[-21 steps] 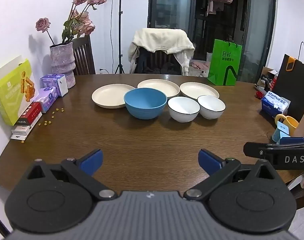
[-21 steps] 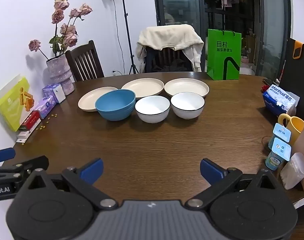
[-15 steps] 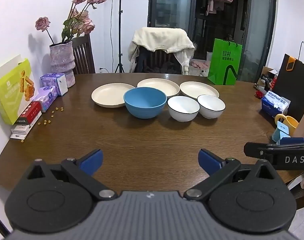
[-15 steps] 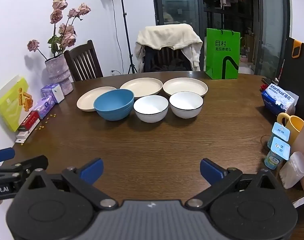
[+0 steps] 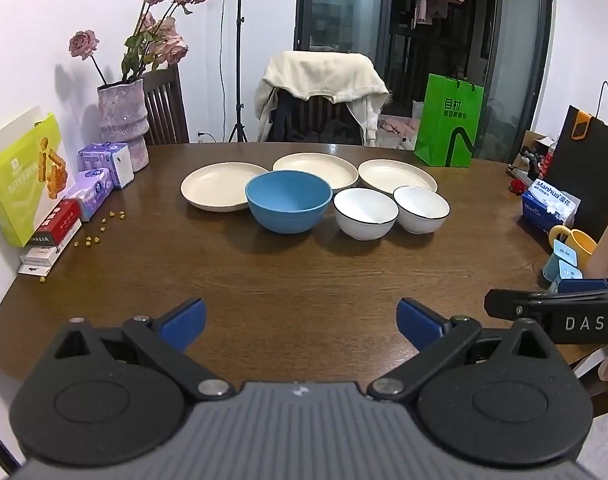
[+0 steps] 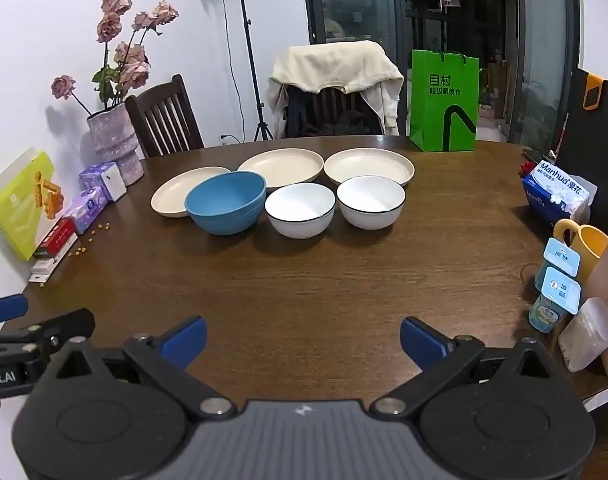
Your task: Organize plates and bowls
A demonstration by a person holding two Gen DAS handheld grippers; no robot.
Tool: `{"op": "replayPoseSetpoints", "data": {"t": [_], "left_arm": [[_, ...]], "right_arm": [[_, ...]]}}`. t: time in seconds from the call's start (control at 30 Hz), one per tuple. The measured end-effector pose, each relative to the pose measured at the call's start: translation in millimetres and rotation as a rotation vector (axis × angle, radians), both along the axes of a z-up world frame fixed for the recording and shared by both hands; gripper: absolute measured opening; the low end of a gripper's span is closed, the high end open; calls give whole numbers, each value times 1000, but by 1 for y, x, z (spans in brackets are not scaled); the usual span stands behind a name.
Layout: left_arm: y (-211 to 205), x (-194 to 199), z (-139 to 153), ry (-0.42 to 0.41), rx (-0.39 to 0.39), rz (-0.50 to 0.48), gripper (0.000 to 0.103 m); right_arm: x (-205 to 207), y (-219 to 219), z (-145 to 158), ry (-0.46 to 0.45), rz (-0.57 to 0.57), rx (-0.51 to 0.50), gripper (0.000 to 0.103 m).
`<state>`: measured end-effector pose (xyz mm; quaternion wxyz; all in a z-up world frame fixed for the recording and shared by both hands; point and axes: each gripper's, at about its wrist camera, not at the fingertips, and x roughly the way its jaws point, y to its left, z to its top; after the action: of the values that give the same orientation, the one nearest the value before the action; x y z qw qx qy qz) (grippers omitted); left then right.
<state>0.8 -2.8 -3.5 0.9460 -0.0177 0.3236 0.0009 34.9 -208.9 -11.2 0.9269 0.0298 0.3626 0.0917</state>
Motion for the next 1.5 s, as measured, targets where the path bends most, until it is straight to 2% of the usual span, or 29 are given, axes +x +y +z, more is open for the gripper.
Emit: {"op": "replayPoseSetpoints", "data": {"t": [0.73,1.5], "left_arm": [[1,5,-4,29,-14,-11,103],[0,5,-4,29,-14,-11,103]], "right_arm": [[-2,0,-6,54,-19,3,103],[-3,-1,-7,56,-20,4,103]]}}
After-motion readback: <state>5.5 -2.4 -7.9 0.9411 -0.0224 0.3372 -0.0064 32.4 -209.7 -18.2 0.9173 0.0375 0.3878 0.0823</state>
